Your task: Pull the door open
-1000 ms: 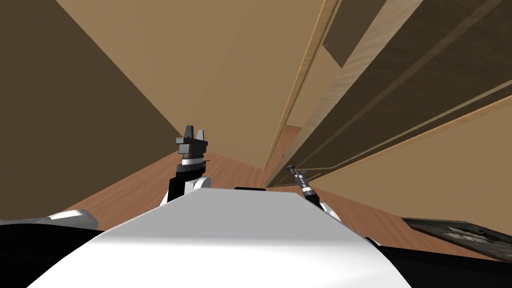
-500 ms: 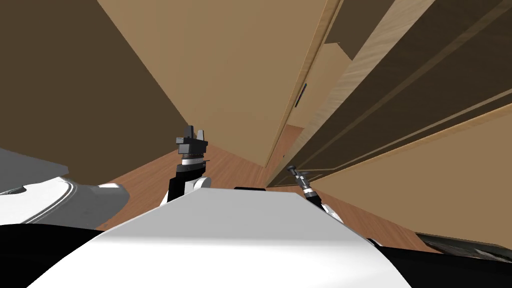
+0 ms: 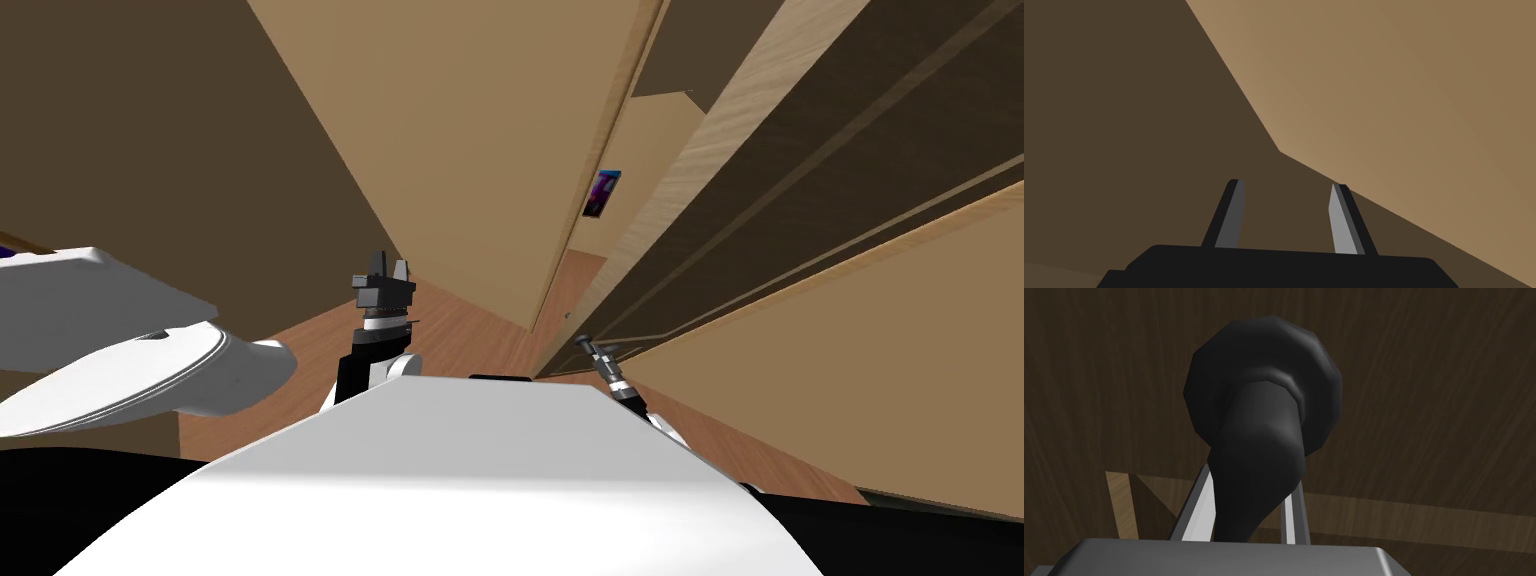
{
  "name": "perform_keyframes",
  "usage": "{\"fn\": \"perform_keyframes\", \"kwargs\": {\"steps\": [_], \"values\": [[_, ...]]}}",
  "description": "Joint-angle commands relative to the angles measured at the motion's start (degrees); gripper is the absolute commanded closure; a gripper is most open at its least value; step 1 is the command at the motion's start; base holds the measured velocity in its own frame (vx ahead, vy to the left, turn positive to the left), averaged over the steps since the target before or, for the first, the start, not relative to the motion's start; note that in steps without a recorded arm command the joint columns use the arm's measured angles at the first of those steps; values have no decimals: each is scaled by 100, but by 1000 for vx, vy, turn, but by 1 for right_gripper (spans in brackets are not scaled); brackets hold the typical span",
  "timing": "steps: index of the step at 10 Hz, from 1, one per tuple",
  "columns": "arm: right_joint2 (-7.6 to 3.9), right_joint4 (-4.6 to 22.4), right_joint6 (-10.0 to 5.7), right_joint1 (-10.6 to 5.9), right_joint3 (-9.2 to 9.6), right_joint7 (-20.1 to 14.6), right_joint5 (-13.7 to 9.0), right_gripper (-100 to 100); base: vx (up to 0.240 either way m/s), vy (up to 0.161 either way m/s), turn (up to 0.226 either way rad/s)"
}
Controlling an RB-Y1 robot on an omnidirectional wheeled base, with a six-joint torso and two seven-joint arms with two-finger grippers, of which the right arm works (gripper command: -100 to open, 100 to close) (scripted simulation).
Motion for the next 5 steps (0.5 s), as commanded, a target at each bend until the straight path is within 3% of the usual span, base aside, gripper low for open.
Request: {"fn": "perform_keyframes", "kwargs": {"steps": [1,2,5], "values": [[-54,155,-160,-47,-29,1,-5,100,-176,-67,153],[-23,32,-48,4,-7,-12,1,100,-80,-31,42],[-48,151,-190,0,-11,-21,9,100,-177,-91,190]]}}
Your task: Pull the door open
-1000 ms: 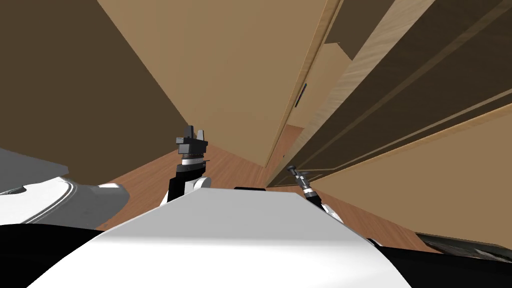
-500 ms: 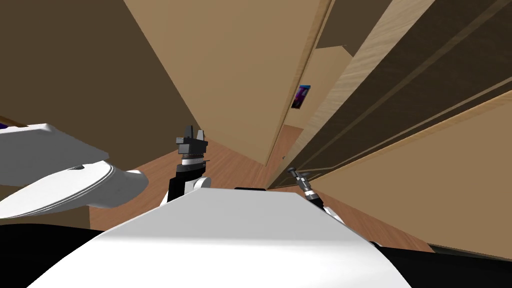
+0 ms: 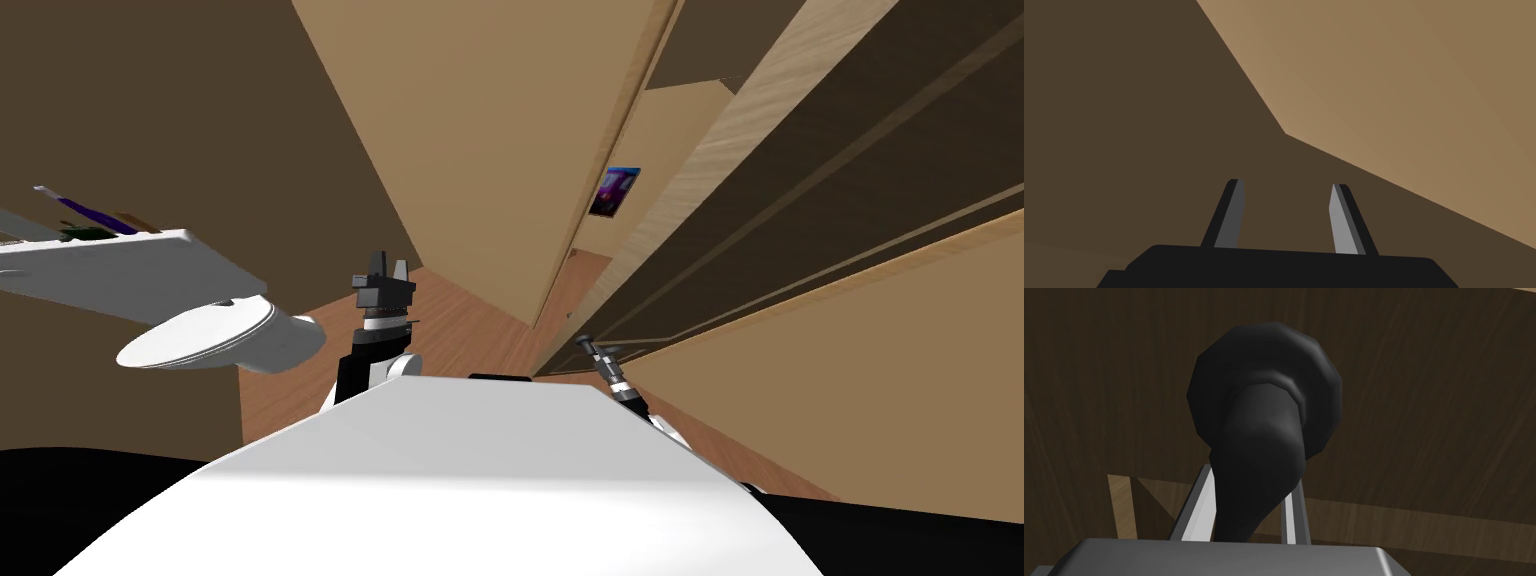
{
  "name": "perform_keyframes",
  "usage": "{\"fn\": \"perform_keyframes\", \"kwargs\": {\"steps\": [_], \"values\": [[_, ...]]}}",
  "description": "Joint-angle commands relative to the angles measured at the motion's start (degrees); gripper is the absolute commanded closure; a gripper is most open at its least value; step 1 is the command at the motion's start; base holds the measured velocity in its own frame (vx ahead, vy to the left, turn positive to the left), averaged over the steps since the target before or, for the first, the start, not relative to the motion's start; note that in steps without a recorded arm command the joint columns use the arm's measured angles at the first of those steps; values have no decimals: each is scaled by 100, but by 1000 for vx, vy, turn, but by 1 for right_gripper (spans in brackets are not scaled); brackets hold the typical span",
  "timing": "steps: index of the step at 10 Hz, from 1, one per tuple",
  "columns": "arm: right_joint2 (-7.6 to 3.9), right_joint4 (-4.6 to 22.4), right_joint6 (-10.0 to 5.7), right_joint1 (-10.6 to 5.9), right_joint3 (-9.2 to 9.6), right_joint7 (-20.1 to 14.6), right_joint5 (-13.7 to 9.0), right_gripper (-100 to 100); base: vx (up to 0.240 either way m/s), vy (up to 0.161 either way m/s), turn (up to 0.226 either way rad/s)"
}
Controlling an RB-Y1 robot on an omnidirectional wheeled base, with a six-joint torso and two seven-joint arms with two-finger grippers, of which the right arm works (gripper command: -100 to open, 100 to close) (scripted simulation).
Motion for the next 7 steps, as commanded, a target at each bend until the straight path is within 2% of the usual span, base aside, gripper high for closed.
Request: {"fn": "perform_keyframes", "kwargs": {"steps": [1,7], "values": [[-28,89,-88,8,-14,10,0,100,-223,-88,158],[-82,301,-338,-1,-30,6,11,100,-208,-87,166]]}}
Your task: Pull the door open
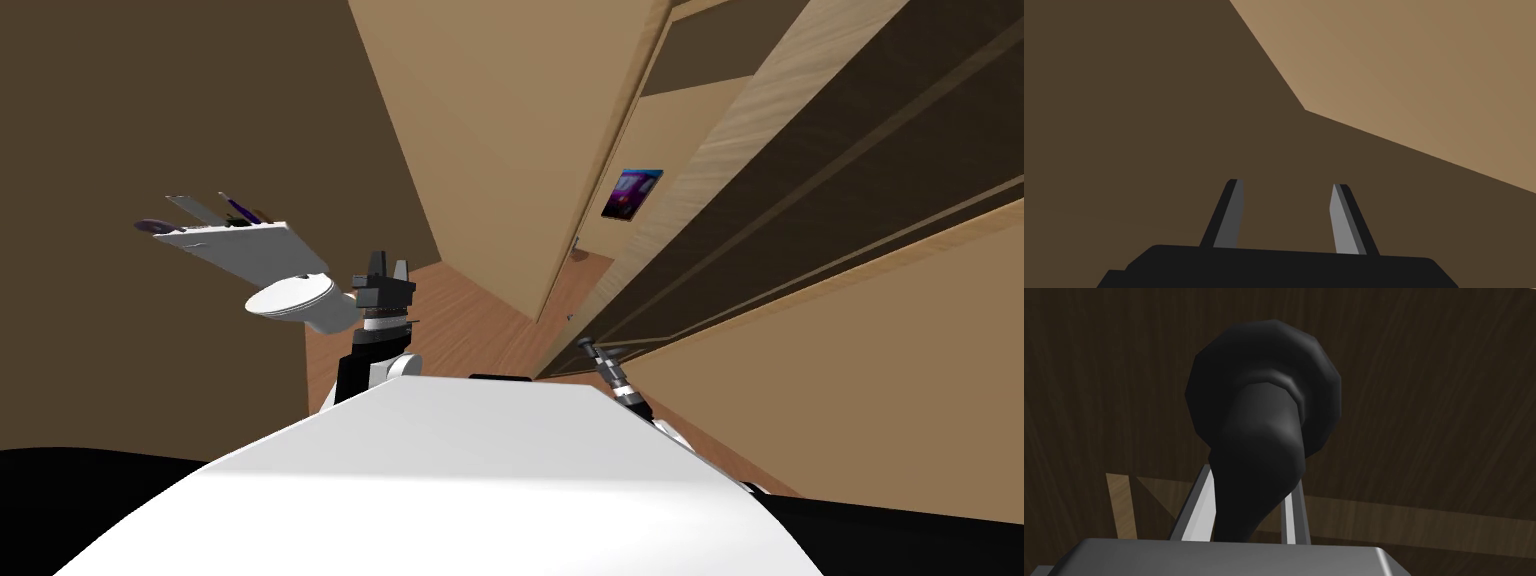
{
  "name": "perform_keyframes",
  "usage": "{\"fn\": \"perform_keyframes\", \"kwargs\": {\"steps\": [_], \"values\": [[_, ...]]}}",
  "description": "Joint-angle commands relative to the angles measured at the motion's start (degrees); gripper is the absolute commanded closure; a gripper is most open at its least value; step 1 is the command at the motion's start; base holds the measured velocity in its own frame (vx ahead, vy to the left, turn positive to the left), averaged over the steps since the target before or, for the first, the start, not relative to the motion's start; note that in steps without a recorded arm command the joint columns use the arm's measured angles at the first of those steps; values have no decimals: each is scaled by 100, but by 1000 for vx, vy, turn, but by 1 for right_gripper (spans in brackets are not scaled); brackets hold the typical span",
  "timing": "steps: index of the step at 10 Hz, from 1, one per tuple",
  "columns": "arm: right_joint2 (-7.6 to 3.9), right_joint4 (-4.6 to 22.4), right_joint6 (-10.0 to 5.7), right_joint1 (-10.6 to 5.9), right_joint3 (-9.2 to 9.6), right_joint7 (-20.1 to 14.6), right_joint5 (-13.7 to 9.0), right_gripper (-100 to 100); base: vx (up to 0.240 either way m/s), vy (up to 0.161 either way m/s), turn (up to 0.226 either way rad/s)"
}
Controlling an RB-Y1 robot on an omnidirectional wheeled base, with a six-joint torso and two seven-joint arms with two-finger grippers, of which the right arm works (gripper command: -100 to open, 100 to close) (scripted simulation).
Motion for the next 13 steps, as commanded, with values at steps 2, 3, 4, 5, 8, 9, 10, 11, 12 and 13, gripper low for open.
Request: {"fn": "perform_keyframes", "kwargs": {"steps": [2,3,4,5,8,9,10,11,12,13], "values": [[-11,10,-21,12,-7,-1,-1,100,-128,-43,75],[-12,49,-49,8,-6,-5,9,100,-120,-55,112],[-16,69,-67,1,-8,-6,12,100,-188,-81,208],[-21,92,-87,-6,-11,-8,17,100,-199,-99,203],[-35,157,-145,-27,-20,-12,30,100,-198,-71,140],[-40,184,-169,-36,-24,-13,35,100,-179,-115,161],[-46,211,-192,-45,-27,-15,40,100,-207,-98,164],[-51,236,-215,-53,-31,-16,45,100,-188,-105,152],[-56,259,-235,-61,-34,-18,49,100,-194,-105,173],[-60,279,-253,-67,-36,-19,53,100,-204,-63,125]]}}
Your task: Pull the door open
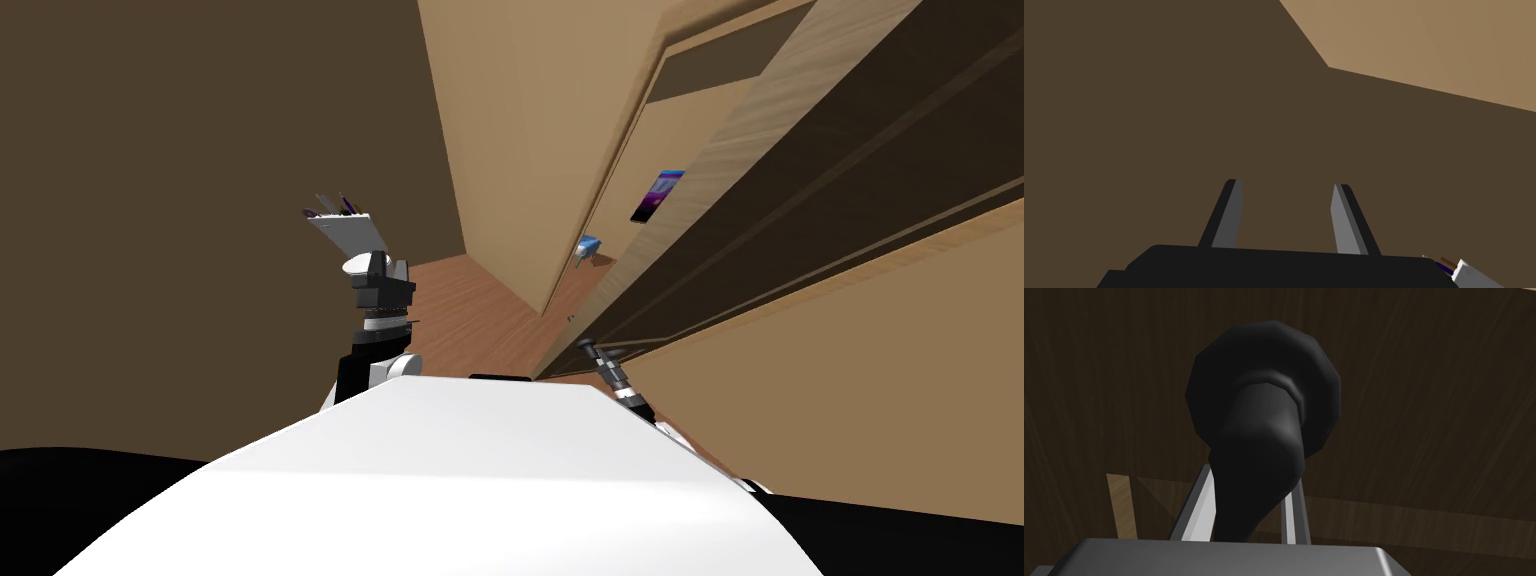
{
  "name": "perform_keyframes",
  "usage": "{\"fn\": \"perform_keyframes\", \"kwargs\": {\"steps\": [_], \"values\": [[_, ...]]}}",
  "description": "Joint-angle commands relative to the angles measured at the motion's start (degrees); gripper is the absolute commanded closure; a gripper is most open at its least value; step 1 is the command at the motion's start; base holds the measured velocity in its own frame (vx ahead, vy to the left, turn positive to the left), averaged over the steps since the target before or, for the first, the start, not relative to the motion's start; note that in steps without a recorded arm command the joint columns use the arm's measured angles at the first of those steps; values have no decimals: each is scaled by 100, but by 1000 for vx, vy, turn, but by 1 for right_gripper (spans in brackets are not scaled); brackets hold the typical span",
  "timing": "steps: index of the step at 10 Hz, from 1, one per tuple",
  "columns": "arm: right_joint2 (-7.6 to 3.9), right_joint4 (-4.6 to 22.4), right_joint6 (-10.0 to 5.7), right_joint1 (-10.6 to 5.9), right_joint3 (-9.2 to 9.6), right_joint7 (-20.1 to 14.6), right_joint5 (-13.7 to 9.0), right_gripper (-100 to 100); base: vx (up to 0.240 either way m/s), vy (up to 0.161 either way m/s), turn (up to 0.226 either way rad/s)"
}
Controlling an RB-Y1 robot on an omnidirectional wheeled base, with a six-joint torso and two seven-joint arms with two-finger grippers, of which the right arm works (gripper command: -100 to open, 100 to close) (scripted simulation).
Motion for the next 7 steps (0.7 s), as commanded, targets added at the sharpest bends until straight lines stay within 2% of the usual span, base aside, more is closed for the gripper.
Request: {"fn": "perform_keyframes", "kwargs": {"steps": [1,2,7], "values": [[-36,51,-39,-13,-31,10,-10,100,-190,-70,103],[-6,-67,27,35,-8,-6,-1,100,-78,-35,33],[-17,58,-56,-9,-20,-8,24,100,-168,-66,155]]}}
